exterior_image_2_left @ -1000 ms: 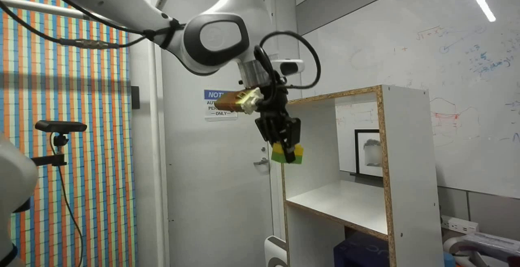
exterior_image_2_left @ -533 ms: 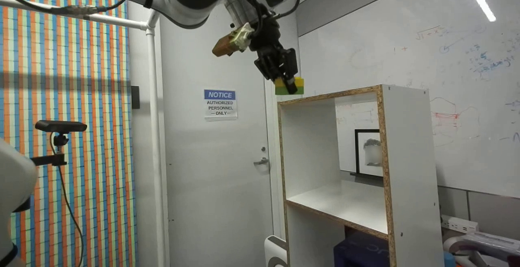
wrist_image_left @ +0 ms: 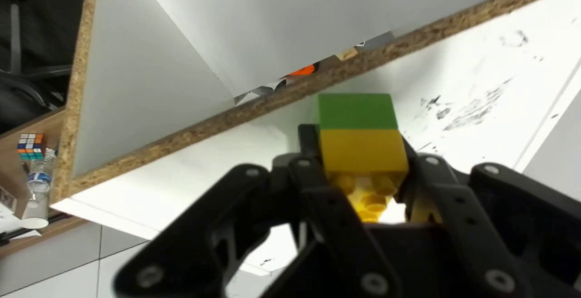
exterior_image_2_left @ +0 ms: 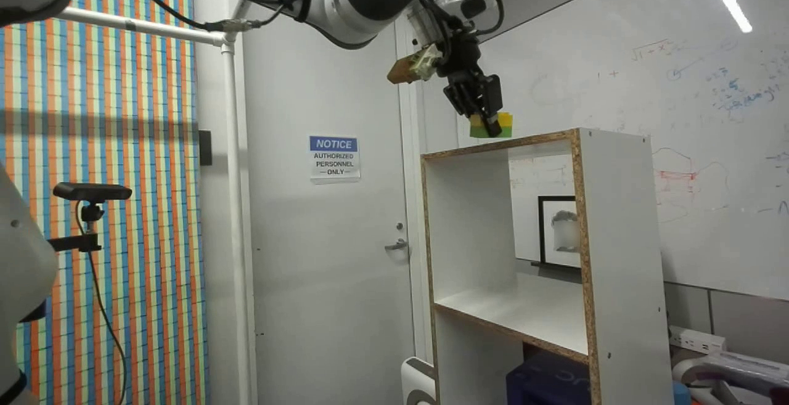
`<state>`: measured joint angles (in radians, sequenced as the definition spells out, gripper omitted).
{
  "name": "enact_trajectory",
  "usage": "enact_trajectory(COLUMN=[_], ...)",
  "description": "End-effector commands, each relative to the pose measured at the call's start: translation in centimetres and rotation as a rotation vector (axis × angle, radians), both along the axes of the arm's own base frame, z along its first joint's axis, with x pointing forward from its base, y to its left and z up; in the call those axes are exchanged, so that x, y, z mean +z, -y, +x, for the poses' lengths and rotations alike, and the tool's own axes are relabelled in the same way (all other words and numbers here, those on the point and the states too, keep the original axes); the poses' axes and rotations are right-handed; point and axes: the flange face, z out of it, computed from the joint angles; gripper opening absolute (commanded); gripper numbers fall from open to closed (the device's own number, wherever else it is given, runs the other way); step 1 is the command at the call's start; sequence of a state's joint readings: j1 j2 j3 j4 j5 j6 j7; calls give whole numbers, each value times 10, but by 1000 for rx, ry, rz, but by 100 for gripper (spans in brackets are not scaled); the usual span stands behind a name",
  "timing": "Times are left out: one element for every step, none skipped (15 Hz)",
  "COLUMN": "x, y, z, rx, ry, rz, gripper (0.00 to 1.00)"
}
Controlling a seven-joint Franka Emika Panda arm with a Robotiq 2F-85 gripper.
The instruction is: Put the lego bricks on the top of the shelf
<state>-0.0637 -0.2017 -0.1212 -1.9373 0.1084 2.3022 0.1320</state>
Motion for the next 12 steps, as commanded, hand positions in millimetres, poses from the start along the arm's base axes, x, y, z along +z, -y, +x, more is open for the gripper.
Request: enact_trajectory(x=[19,21,23,26,30,33,38,41,43,45,44,42], y=[-5,-6,-6,-8,-8,-7,-7,-7,-6,-6,-5,-3], z=[51,59,64,66,66,61,55,46,38,23,10,-6], rx=[-67,-81,-83,-89,-88,-85,-82,-69,-61,-41,-18,8], ry=[3,4,-2,-8,-20,-35,-45,-64,-83,-118,-148,-177], rz=[28,37,45,48,50,52,50,42,45,54,64,62], gripper=[61,62,68,75,84,92,99,100,100,100,100,100])
